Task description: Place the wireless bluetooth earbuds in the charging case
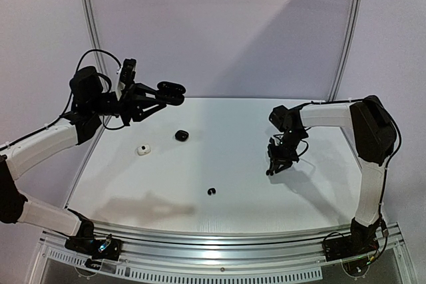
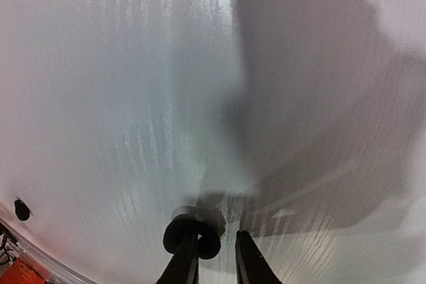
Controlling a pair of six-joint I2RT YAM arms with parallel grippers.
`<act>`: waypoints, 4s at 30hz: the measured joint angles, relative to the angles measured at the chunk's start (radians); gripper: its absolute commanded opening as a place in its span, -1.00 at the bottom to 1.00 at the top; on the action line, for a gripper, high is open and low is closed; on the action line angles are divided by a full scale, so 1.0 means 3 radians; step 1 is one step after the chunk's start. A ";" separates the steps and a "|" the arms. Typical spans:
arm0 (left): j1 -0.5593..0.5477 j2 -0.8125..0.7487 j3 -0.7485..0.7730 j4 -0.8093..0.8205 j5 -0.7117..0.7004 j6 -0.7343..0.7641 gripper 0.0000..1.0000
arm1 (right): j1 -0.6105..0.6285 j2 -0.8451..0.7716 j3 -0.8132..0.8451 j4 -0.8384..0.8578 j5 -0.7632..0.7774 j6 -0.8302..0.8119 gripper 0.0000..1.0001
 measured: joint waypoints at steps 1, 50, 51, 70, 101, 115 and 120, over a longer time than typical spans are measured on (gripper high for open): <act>0.0000 0.0000 0.0000 0.0000 0.0000 0.0001 -1.00 | 0.0006 0.0000 0.0000 0.0001 0.0005 0.0008 -0.66; 0.0001 -0.0001 -0.0052 0.0041 -0.0370 0.0046 -1.00 | 0.0474 -0.0437 0.0187 0.0078 0.1027 0.0134 -1.00; 0.0001 -0.0001 -0.0058 0.0046 -0.0398 0.0046 -1.00 | 0.0483 -0.0465 0.0209 0.0103 0.1054 0.0123 -1.00; -0.0192 0.0196 -0.0668 0.0590 -0.1174 0.0235 -1.00 | 0.0838 -0.0698 0.0776 0.0467 0.1647 -0.0141 -1.00; -0.1123 0.1034 -0.1027 0.2281 -0.2819 0.0434 -1.00 | 0.1862 -0.0806 0.1019 0.1605 0.2262 -0.0267 -1.00; -0.1123 0.1027 -0.1027 0.2281 -0.2825 0.0417 -1.00 | 0.1869 -0.0806 0.1017 0.1859 0.2321 -0.0455 -1.00; -0.1123 0.1027 -0.1027 0.2282 -0.2832 0.0351 -1.00 | 0.1869 -0.0806 0.1007 0.1876 0.2321 -0.0518 -1.00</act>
